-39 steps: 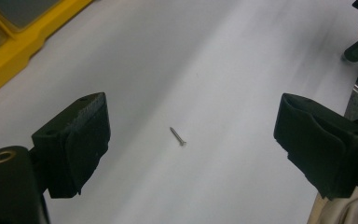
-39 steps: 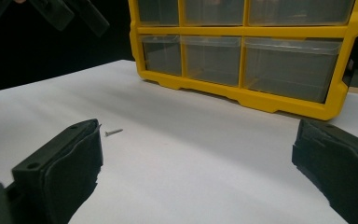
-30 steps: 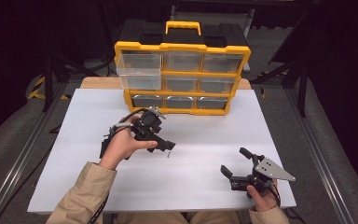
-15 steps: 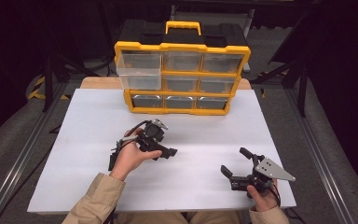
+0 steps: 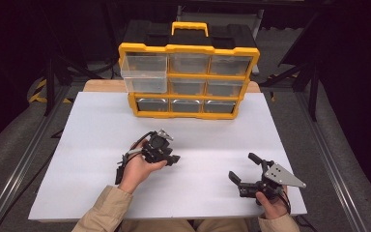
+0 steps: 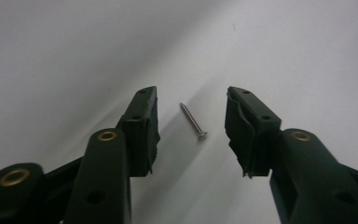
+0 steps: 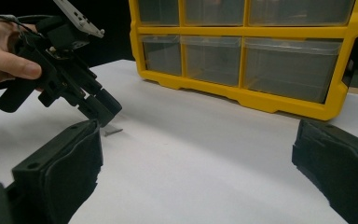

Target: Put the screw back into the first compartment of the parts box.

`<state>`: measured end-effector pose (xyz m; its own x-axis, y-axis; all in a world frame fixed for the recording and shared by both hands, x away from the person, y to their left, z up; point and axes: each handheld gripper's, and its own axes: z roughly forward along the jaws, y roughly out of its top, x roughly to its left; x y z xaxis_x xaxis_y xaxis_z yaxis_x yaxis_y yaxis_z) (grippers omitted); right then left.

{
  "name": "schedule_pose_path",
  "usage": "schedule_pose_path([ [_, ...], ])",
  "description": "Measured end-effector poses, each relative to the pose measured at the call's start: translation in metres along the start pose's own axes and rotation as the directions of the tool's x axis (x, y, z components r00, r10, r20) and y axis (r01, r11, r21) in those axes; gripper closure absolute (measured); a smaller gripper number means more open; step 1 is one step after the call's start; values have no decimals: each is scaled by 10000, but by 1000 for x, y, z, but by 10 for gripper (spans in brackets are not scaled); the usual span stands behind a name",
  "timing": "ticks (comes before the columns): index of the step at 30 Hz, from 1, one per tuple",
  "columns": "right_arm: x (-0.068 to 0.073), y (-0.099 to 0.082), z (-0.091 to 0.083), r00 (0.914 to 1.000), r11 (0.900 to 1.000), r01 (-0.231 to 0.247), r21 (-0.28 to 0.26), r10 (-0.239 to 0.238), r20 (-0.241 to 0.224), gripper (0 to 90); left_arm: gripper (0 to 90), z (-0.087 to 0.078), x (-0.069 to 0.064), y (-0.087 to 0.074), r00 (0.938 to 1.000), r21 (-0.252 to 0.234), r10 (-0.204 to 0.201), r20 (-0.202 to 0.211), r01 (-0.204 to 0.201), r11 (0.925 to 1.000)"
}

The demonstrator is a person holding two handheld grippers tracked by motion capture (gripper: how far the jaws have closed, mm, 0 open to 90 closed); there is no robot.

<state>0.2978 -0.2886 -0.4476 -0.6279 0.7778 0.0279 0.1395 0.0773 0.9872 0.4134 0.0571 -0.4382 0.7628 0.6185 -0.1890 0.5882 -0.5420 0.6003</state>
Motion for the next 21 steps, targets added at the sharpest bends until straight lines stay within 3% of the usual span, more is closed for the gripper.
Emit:
schedule_pose_path([
  [4, 0, 0, 0, 10000, 10000, 46, 9, -46, -21, 20, 657, 5, -1, -3, 9999, -32, -124, -118, 123, 9999],
  [7, 0, 0, 0, 10000, 10000, 42, 5, -42, 7, 20, 697, 7, -2, -4, 9997, 240, -206, -104, 209, 9995],
  [14, 0, 0, 0, 10000, 10000, 76, 24, -76, 30, 20, 849, 7, -6, -7, 9976, 297, -31, -687, 52, 9995],
  [21, 0, 0, 0, 10000, 9999, 98, 42, -98, 16, 20, 855, 6, -1, -5, 9981, 398, -517, -337, 530, 9978],
])
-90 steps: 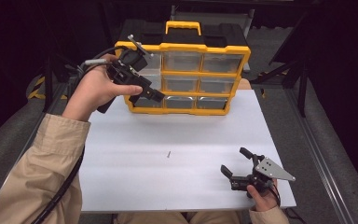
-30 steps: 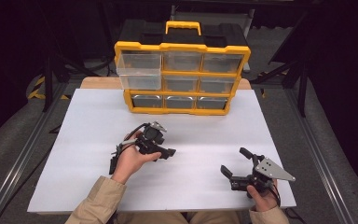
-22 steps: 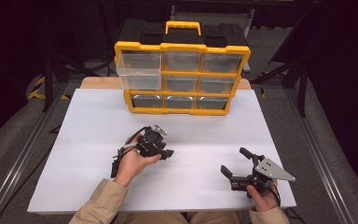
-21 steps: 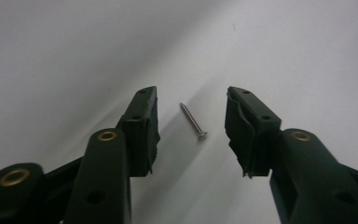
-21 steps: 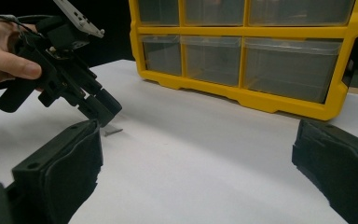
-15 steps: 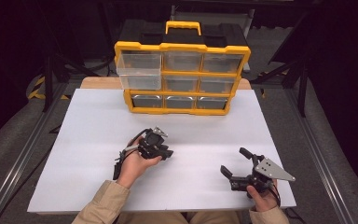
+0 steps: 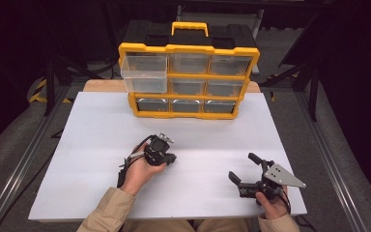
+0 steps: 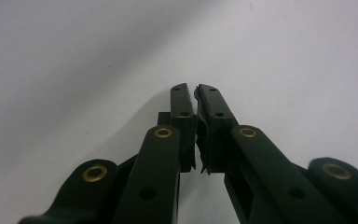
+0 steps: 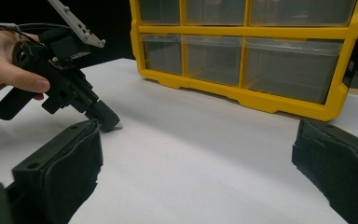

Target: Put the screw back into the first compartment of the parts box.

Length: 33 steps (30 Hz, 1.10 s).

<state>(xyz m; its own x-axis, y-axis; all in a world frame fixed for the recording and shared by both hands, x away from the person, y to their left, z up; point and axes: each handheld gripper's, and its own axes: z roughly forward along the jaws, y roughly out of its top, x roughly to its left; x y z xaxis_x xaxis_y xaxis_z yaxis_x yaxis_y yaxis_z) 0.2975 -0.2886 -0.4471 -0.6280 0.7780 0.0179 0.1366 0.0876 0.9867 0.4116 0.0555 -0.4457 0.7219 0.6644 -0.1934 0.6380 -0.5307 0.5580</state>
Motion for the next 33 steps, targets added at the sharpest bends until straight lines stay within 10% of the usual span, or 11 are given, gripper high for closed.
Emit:
schedule_pose_path([
  [15, -1, 0, 0, 10000, 10000, 1, -22, -1, -6, 21, 856, -18, 10, 14, 9971, 1058, -233, 728, 155, 9943],
  [20, -1, 0, 0, 10000, 10000, 7, -10, -7, -4, 21, 856, -49, 6, 33, 9876, 1226, 25, 1567, -220, 9922],
  [33, -1, 0, 0, 10000, 10000, -11, -13, 11, -2, 21, 856, -133, -2, 86, 9758, 1494, 750, 2056, -1071, 9830],
])
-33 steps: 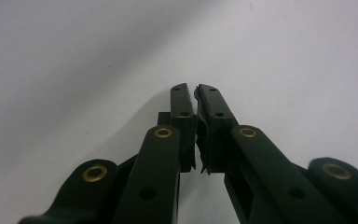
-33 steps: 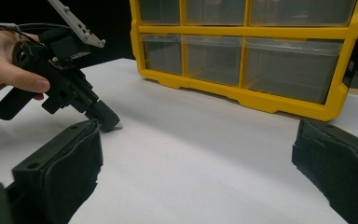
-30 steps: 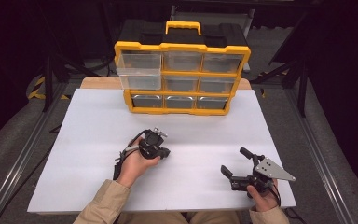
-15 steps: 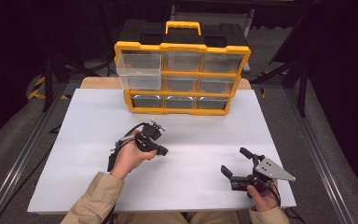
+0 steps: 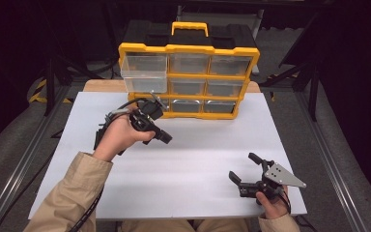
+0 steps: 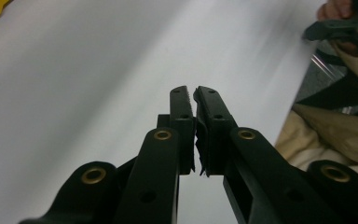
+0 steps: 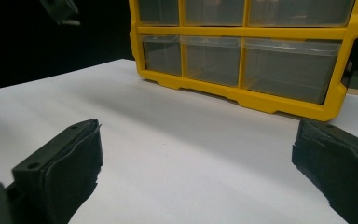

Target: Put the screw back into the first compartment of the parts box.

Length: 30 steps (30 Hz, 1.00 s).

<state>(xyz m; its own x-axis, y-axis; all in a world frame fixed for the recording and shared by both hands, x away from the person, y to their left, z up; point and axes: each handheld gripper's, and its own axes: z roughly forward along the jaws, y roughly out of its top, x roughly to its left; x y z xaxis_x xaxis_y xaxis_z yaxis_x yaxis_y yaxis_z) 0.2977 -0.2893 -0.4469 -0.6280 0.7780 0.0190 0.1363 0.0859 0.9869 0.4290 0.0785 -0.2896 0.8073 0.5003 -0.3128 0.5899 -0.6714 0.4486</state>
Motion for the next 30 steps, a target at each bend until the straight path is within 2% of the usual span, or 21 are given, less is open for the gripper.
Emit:
schedule_pose_path([
  [1, 0, 0, 0, 10000, 10000, 58, 7, -58, 20, 21, 856, -7, -1, 4, 9999, 94, 150, -47, -150, 9998],
  [2, -1, 0, 0, 10000, 10000, 69, 8, -69, 9, 21, 856, -7, -1, 4, 9999, 94, 150, -47, -150, 9998],
  [3, -1, 0, 0, 10000, 10000, 64, -11, -64, 11, 21, 856, -19, -4, 8, 9998, 91, 200, 1, -200, 9998],
  [4, -1, 0, 0, 10000, 10000, 56, -10, -56, 12, 21, 856, -19, -4, 8, 9998, 91, 200, 1, -200, 9998],
  [6, 0, 0, 0, 10000, 10000, 11, 12, -11, 9, 21, 856, -35, -8, 15, 9995, -13, 316, 53, -316, 9995],
  [15, 0, 0, 1, 10000, 10000, -11, 14, 11, 2, 21, 856, -78, -18, 35, 9978, 40, 561, -348, -560, 9984],
  [20, 0, 0, 1, 10000, 10000, -7, 25, 7, -8, 21, 856, -93, -20, 43, 9971, 58, 500, -572, -498, 9987],
  [30, 0, 0, 1, 10000, 10000, 10, 6, -10, -27, 21, 855, -122, -20, 58, 9957, -285, 347, -859, -372, 9989],
])
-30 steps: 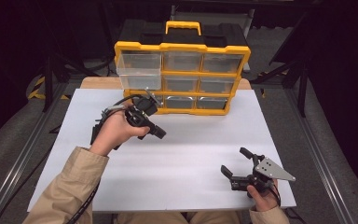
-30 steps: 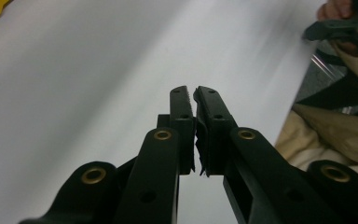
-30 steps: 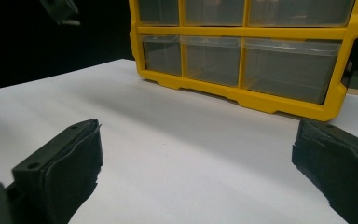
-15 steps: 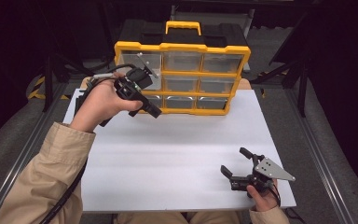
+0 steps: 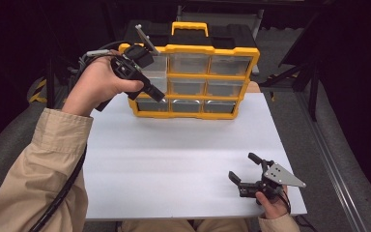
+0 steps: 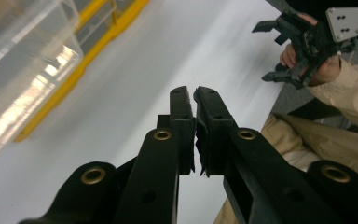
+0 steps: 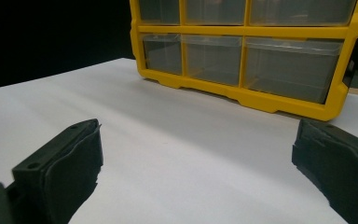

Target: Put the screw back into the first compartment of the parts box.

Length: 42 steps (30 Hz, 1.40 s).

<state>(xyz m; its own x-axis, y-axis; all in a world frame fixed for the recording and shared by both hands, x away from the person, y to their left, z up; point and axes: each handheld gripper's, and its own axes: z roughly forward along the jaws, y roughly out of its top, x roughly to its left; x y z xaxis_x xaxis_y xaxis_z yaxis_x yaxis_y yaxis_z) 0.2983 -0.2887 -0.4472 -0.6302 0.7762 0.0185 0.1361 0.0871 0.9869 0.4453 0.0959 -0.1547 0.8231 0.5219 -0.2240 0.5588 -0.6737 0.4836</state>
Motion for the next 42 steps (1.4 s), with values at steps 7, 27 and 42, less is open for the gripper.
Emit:
schedule_pose_path([
  [7, 0, 0, 0, 10000, 10000, 36, 50, -36, 12, 21, 855, -14, 7, 7, 9991, -167, -313, -285, 308, 9994],
  [27, -1, 1, -1, 10000, 10000, -18, -7, 18, 48, 23, 855, -26, 41, 32, 9850, -281, -785, -1535, 750, 9968],
  [42, -3, 1, -1, 10000, 10000, -26, -40, 26, 53, 23, 854, -17, 69, 41, 9710, -160, -1063, -2142, 1053, 9943],
])
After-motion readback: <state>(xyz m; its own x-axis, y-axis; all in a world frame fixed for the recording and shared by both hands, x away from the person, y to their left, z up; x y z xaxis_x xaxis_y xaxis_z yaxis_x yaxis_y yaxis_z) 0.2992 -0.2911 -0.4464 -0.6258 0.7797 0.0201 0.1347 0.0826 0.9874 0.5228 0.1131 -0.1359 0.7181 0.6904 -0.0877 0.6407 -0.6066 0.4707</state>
